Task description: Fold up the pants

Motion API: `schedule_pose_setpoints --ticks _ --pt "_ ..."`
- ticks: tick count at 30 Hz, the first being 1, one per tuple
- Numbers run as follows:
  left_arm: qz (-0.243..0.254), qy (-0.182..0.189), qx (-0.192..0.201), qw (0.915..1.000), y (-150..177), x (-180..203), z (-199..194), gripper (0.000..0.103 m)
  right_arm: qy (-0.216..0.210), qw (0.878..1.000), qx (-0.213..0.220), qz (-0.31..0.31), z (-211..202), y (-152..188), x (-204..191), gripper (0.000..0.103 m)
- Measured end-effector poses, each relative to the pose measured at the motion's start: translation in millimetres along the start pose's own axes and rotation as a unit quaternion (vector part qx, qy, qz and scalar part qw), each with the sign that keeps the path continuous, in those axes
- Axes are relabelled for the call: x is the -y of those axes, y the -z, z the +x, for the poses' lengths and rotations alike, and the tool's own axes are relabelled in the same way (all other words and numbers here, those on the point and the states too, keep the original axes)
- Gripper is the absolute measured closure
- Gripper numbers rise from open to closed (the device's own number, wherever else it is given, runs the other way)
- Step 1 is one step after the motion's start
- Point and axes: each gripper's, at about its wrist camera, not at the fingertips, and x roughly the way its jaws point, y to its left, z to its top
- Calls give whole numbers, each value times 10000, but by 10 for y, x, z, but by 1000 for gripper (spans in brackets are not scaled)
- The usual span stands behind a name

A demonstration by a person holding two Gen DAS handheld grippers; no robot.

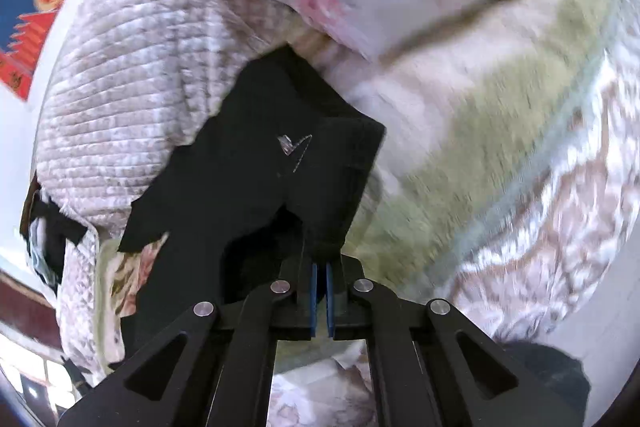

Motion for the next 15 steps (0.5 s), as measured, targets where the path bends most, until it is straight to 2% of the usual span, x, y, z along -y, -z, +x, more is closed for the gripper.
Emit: schedule_pose_setpoints --ticks 4,5,6,7,8,10,12,15 --pt "-30 -46 23 10000 24 -33 -60 91 -45 9997 -39 -257 -35 2 -62 100" --pt "-15 -97 79 9999 15 -42 -97 89 -35 9995 -20 -309 -60 0 -81 95" --pt "-14 -211 165 9996 -2 -55 -145 81 72 9993 52 -357 -119 -4 -100 83" --pt "-27 -312 249 9992 -23 -72 -183 77 192 9989 154 -406 -158 0 -102 76" --pt "-65 -425 385 9983 -51 -92 -240 75 332 9978 354 -456 -235 -5 -106 66" --pt "-132 -559 600 9965 -116 -113 -328 68 555 9950 680 -482 -364 -33 -99 65" --pt "-96 -456 732 9962 -183 -69 -384 67 648 9919 908 -607 -448 -61 -147 65" --pt "255 49 718 9971 -247 200 -352 65 521 9882 914 -1111 -416 -42 -379 65"
